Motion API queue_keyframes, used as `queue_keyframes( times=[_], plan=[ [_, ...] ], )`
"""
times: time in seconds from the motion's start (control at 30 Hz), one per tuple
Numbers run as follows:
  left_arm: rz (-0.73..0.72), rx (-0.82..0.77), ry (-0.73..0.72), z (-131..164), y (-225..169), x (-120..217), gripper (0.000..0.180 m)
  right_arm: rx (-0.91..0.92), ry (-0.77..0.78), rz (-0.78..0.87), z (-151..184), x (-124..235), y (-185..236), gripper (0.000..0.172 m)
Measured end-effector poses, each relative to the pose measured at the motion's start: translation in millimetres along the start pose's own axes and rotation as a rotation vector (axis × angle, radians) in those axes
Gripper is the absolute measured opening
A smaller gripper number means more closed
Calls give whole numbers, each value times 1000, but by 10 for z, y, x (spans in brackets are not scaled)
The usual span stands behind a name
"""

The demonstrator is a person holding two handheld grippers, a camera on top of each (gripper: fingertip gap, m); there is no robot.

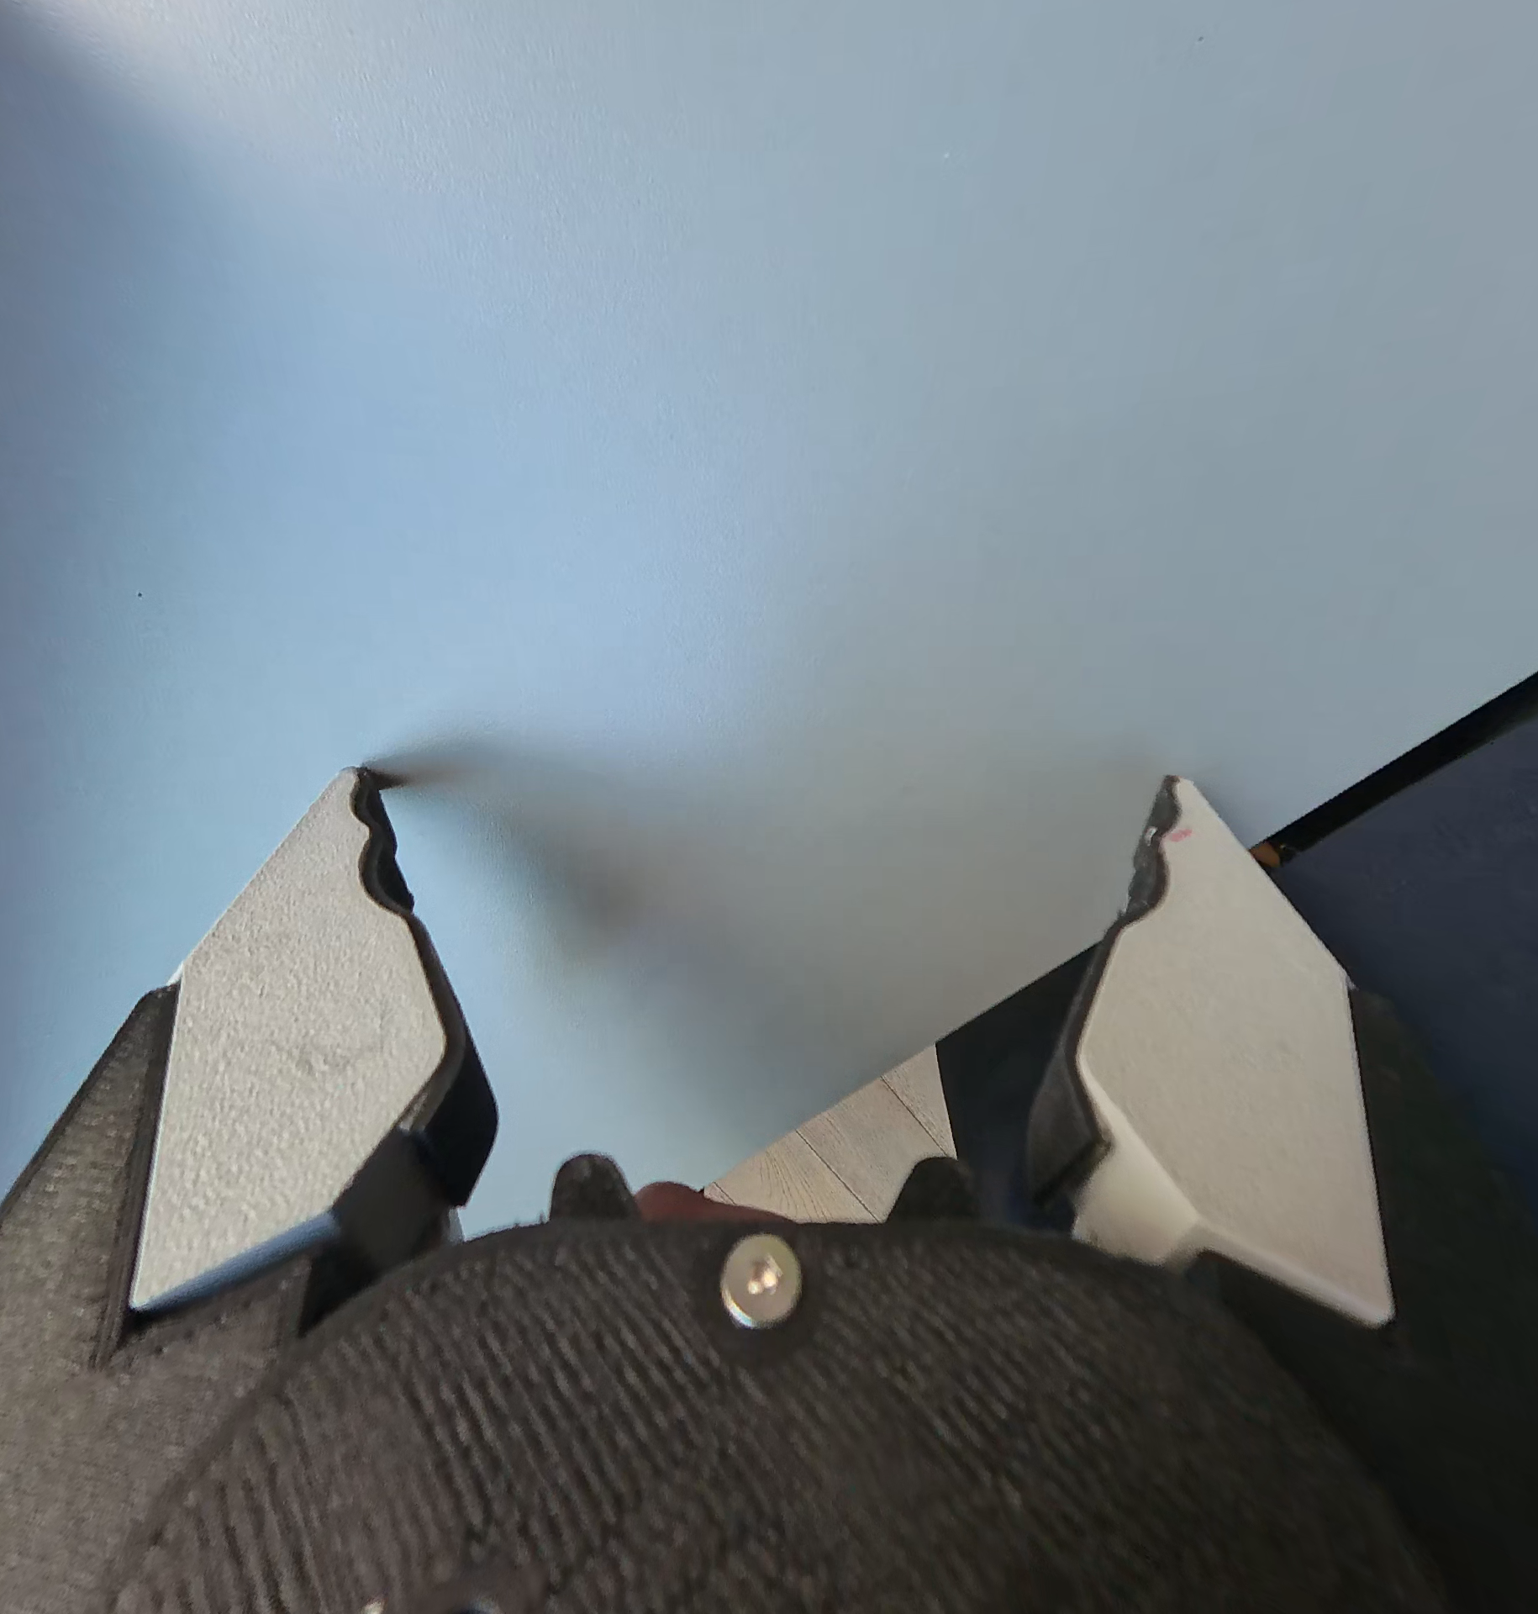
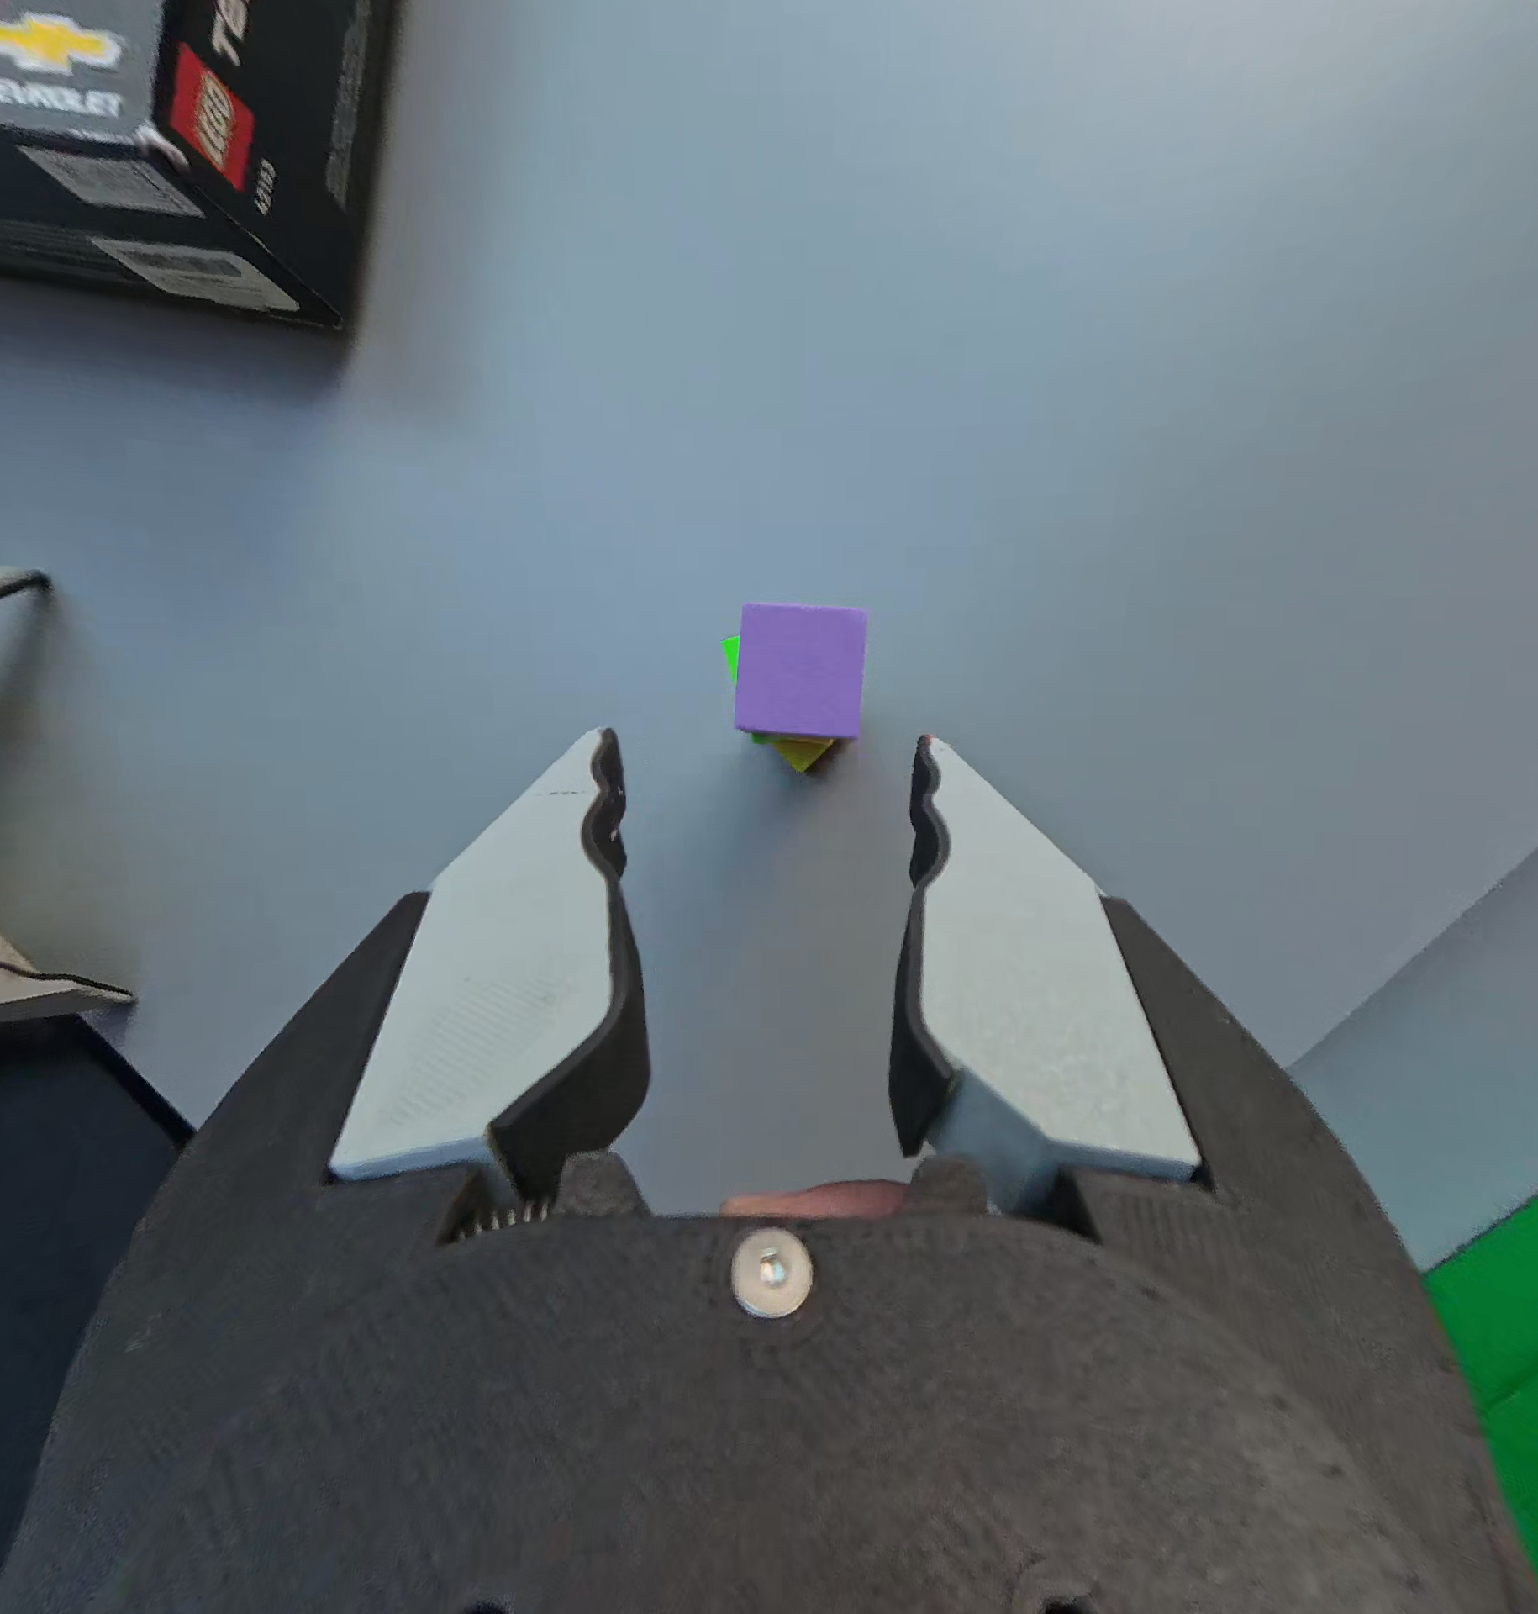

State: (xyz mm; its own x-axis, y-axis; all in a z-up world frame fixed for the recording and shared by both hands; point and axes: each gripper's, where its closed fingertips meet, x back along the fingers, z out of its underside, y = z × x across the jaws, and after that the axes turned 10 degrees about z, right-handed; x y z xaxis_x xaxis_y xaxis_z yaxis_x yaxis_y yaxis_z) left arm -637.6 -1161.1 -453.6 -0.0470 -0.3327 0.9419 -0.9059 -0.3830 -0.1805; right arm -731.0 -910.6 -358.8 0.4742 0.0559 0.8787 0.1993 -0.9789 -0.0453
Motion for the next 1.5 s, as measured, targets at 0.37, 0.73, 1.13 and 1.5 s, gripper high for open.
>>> queue_keyframes(
  times=[0.37, 0.73, 1.13, 1.5],
  plan=[
    [0, 2, 21, 3, 0, -1, 160, -204, 75, 32, 1219, 13, -301, 19],
    [-7, 34, 54, 28, -3, 4, 160, -345, 62, 270, 786, -324, -1155, 13],
    [-12, 47, 48, 38, -3, 7, 160, -9, -30, -9, 24, -573, 220, 2],
    [-7, 22, -1, 12, -2, 2, 160, -222, -24, -50, 726, -139, 187, 14]
  ],
)
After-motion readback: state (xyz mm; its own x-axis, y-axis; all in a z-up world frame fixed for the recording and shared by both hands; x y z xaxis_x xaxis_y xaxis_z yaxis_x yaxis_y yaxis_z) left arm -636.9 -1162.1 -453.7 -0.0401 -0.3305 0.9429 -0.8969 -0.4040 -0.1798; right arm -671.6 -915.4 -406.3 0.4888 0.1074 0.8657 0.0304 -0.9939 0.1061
